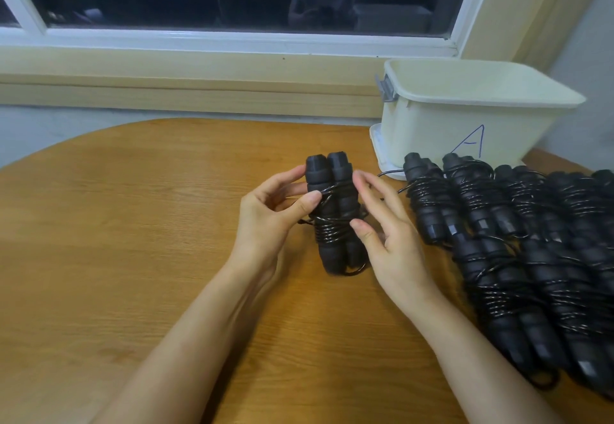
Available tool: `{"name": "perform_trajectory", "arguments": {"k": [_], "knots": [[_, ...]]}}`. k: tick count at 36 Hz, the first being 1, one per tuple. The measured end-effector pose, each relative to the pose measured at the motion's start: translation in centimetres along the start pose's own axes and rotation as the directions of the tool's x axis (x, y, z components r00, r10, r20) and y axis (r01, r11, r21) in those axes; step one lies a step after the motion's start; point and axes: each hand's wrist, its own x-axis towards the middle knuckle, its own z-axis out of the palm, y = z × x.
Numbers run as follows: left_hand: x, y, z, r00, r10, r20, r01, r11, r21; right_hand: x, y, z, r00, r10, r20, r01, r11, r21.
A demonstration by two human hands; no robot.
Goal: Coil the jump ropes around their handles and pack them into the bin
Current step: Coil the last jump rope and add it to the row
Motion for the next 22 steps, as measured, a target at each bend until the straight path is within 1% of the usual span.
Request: {"name": "perform_trajectory", "arguments": {"k": [4, 6, 8, 10, 12, 15, 18, 22], "knots": [[0.0, -0.1, 0.1, 0.999, 0.02, -0.038, -0.02, 1.0, -0.001, 0.0, -0.2, 0.3, 1.0, -0.027, -0.005, 0.027, 0.999, -0.023], [0.0, -0.3, 0.1, 0.998, 0.023, -0.061, -0.023, 1.0, 0.004, -0.2, -0.3, 0.6, 0.998, -0.062, -0.005, 0.061, 0.996, -0.065], [-0.1, -0.4, 0.2, 0.997, 0.019, -0.075, -0.019, 1.0, -0.001, -0.3, -0.5, 0.9, 0.998, -0.065, 0.015, 0.066, 0.99, -0.122], [-0.3, -0.6, 0.5, 0.997, 0.016, -0.082, -0.016, 1.0, -0.001, -0.6, -0.9, 1.2, 0.998, -0.012, 0.054, 0.024, 0.975, -0.221], [-0.5, -0.7, 0.8, 0.996, 0.02, -0.088, -0.02, 1.0, 0.004, -0.8, -1.0, 1.4, 0.997, 0.02, 0.069, 0.007, 0.927, -0.376], [-0.6, -0.7, 1.0, 0.995, 0.043, -0.087, -0.041, 0.999, 0.025, -1.0, -1.2, 1.8, 1.0, 0.008, 0.031, 0.009, 0.851, -0.524], [-0.7, -0.7, 1.1, 0.997, 0.06, -0.057, -0.058, 0.998, 0.03, -0.9, -1.2, 2.0, 0.998, -0.047, -0.041, 0.016, 0.833, -0.553], [-0.8, -0.7, 1.2, 0.997, 0.075, -0.005, -0.075, 0.996, 0.042, -0.8, -1.3, 1.6, 0.992, -0.11, -0.069, 0.057, 0.845, -0.532]]}}
